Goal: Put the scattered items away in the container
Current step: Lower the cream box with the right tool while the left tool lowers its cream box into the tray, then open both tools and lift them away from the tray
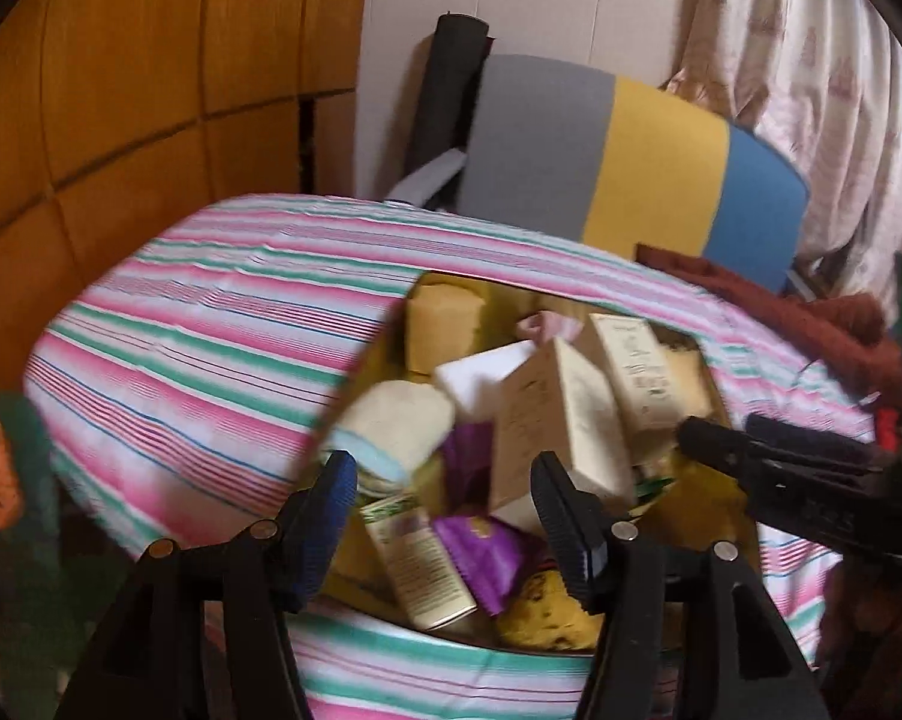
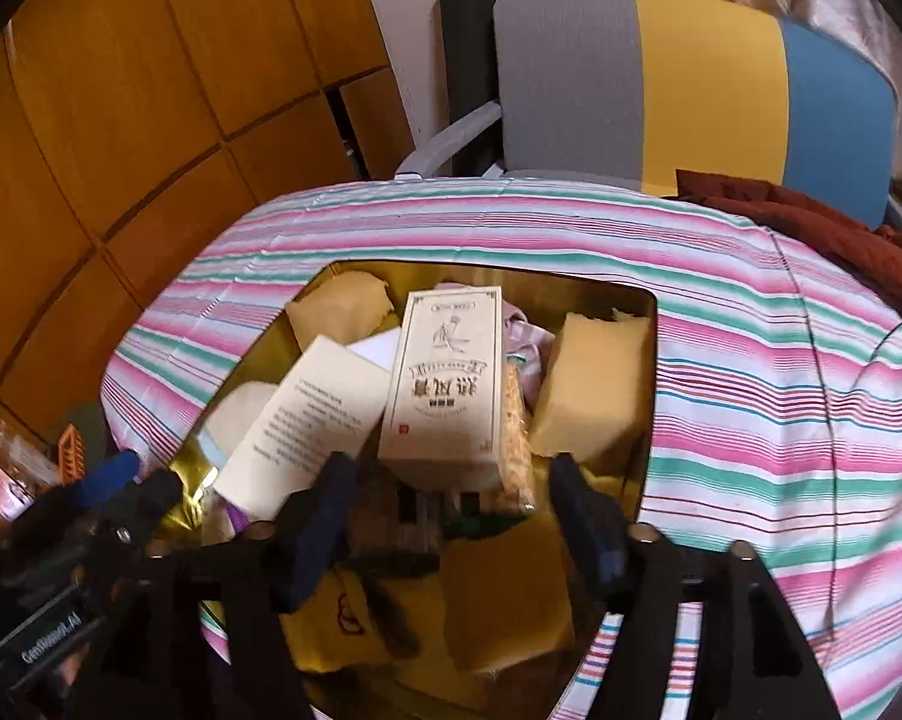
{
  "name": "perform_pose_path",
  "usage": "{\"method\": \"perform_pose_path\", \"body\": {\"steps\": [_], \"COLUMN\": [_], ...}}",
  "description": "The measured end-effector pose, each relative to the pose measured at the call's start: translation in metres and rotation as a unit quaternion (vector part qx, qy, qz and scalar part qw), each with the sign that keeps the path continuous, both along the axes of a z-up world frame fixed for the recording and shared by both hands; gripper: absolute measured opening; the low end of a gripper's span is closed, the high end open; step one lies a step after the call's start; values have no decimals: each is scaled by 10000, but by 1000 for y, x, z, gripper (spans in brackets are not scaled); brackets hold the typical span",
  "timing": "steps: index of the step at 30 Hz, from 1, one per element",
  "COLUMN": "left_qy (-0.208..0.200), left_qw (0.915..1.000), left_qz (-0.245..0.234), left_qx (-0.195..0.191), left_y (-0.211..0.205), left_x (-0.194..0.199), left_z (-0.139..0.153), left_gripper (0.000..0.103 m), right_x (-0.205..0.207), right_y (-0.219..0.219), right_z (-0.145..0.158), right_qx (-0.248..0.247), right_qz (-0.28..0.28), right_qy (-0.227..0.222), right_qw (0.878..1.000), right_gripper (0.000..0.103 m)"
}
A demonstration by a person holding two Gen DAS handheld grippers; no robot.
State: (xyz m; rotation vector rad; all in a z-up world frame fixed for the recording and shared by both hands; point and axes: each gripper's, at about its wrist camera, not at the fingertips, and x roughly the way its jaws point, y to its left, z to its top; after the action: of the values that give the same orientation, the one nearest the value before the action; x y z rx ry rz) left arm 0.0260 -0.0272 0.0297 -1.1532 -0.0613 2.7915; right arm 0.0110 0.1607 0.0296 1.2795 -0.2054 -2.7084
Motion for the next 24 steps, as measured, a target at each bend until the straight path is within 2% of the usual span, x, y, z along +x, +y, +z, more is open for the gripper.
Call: {"method": "perform_pose_path", "body": {"steps": [2,6,14,21,24], "left_qy": [55,200,84,0,-89], "left_qw": [9998,9992,9978,9966,9972], "left_qz": [35,64,444,389,330], "left_qx": [-192,-330,-491,-720,-659], "left_y": [3,9,13,21,26], "left_x": [3,10,12,15,14], "left_z": [3,10,15,9,7], "left_gripper": [61,62,62,61,61], "right_x": [4,11,16,15,14], "right_y": [-2,-2,-12,-9,-7], "right_z": [3,10,19,19,18], "right_qx": [144,232,493,488,469], "right_qz": [-3,-45,25,-87,-134], "right_qy": [31,138,264,250,238], "right_qw": [9999,9996,9984,9985,9985], "right_gripper": [87,102,103,103,103]}}
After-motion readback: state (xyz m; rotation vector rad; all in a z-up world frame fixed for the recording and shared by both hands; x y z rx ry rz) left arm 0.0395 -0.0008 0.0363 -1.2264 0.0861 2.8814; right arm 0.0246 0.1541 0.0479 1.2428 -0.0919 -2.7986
